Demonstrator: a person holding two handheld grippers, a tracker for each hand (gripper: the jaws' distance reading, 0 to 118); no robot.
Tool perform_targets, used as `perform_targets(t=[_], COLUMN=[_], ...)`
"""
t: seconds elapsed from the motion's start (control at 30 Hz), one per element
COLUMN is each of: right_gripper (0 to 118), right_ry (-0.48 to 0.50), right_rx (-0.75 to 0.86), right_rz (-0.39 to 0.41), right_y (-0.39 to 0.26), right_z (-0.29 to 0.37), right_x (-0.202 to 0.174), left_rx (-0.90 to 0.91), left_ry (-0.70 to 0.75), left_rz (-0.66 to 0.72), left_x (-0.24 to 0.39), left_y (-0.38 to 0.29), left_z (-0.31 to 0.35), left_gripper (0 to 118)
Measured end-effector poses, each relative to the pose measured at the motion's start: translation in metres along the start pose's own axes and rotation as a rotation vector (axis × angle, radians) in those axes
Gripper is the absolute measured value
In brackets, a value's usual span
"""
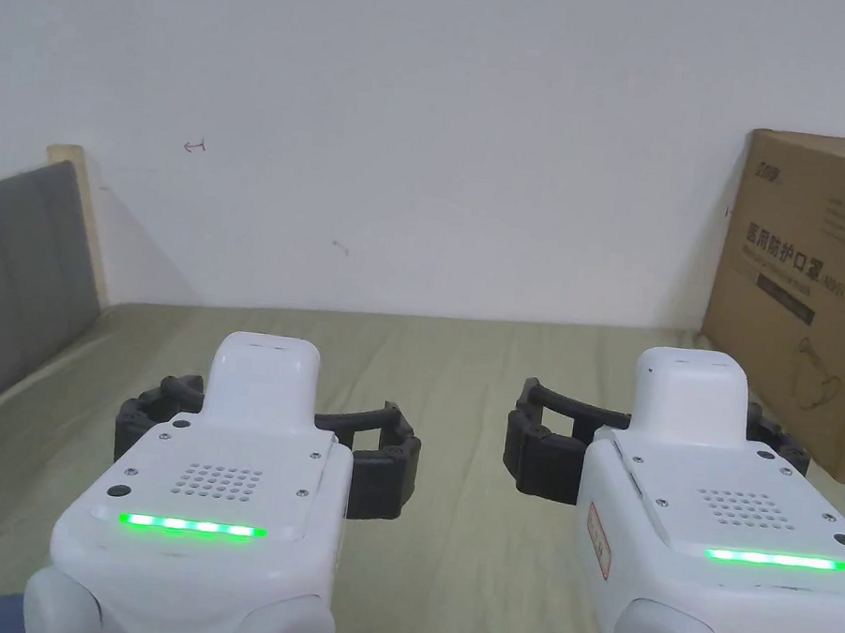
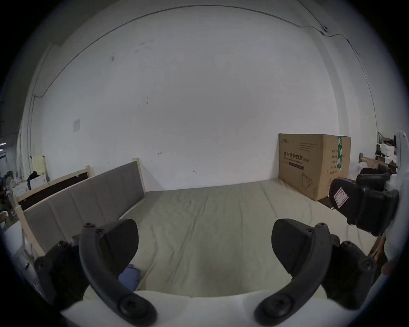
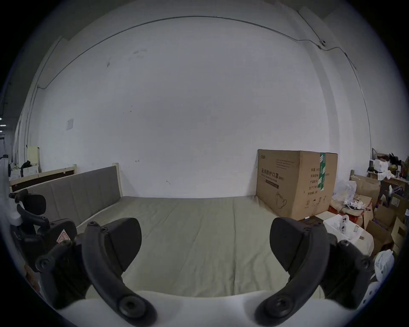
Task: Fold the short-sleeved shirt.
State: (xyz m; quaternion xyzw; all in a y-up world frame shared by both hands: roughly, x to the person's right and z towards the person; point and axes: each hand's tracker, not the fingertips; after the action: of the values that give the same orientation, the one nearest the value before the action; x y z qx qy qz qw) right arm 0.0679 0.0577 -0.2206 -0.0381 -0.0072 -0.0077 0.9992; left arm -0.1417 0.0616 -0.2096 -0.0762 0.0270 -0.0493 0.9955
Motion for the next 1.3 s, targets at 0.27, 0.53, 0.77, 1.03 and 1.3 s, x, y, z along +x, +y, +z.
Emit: perform_targets(t=[0.27,0.53,0.77,1.03,1.3], right_gripper=[115,115,115,115,115], right_ry=[0.004,0.007,0.01,0.014,0.018], right_rx=[-0.015,-0.034,-0.047,-0.057,-0.062], right_rz=[-0.009,-0.004,0.004,-0.001,0.001], right_y=[-0.001,-0.002,-0.005,-0.005,-0.006], right_z=[-0.003,-0.004,-0.006,-0.008,-0.008], right_x=[0.002,0.002,0.002,0.003,0.002], left_rx=[-0.054,-0.07,-0.076,-0.078,-0.093], left_ry=[-0.028,0.071,0.06,0.077,0.071], left_rz=[0.095,0.086,0.094,0.052,0.055], left_x=[-0.006,0.0,-0.003,-0.003,0.0], left_y=[0.008,0.012,0.014,0.009,0.008], left_z=[-0.002,0.002,0.001,-0.002,-0.004], left_gripper=[118,118,118,118,118])
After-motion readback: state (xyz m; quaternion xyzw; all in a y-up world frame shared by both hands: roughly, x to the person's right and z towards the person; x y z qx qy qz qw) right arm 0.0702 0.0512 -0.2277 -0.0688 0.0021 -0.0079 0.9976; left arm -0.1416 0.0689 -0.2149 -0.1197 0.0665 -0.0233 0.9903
